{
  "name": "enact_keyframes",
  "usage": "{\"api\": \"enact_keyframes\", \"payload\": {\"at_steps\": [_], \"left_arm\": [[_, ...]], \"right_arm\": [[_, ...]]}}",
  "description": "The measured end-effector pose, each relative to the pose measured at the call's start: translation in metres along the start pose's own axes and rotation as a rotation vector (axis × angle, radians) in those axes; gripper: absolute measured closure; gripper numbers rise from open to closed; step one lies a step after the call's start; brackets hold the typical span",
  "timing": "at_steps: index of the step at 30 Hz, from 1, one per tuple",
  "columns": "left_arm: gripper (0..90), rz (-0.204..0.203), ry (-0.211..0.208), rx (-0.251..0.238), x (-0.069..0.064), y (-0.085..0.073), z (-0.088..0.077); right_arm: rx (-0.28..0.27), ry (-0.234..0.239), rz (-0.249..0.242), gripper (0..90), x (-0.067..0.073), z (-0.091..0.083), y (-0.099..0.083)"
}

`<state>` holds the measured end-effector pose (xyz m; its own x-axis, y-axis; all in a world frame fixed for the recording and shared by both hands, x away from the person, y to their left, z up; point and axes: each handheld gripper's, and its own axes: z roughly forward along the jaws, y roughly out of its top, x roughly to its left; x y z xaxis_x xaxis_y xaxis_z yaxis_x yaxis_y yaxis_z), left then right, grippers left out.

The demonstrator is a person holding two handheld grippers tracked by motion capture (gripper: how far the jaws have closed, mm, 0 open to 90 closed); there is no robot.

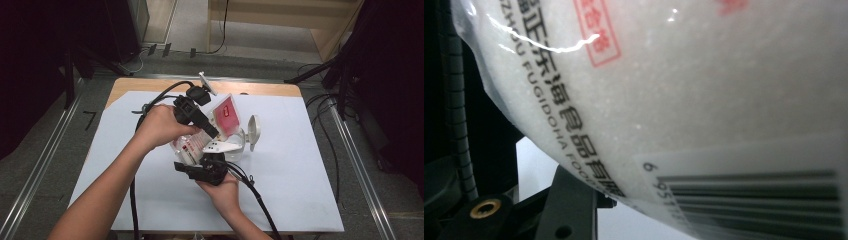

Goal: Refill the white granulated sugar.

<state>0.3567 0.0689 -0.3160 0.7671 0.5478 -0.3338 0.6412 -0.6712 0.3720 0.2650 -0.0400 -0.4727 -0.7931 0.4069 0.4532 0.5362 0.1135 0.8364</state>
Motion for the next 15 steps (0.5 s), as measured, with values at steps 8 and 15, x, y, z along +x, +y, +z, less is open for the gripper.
{"api": "enact_keyframes", "payload": {"at_steps": [8, 15], "left_arm": [[82.2, -0.021, 0.027, 0.034, -0.0014, -0.0028, -0.0032], [80.6, -0.055, 0.024, 0.038, -0.0034, 0.0051, -0.0018]], "right_arm": [[0.06, -0.005, -0.078, 56.9, 0.0058, 0.0022, 0.001], [0.039, 0.041, -0.049, 55.8, 0.0085, 0.0029, 0.0067]]}}
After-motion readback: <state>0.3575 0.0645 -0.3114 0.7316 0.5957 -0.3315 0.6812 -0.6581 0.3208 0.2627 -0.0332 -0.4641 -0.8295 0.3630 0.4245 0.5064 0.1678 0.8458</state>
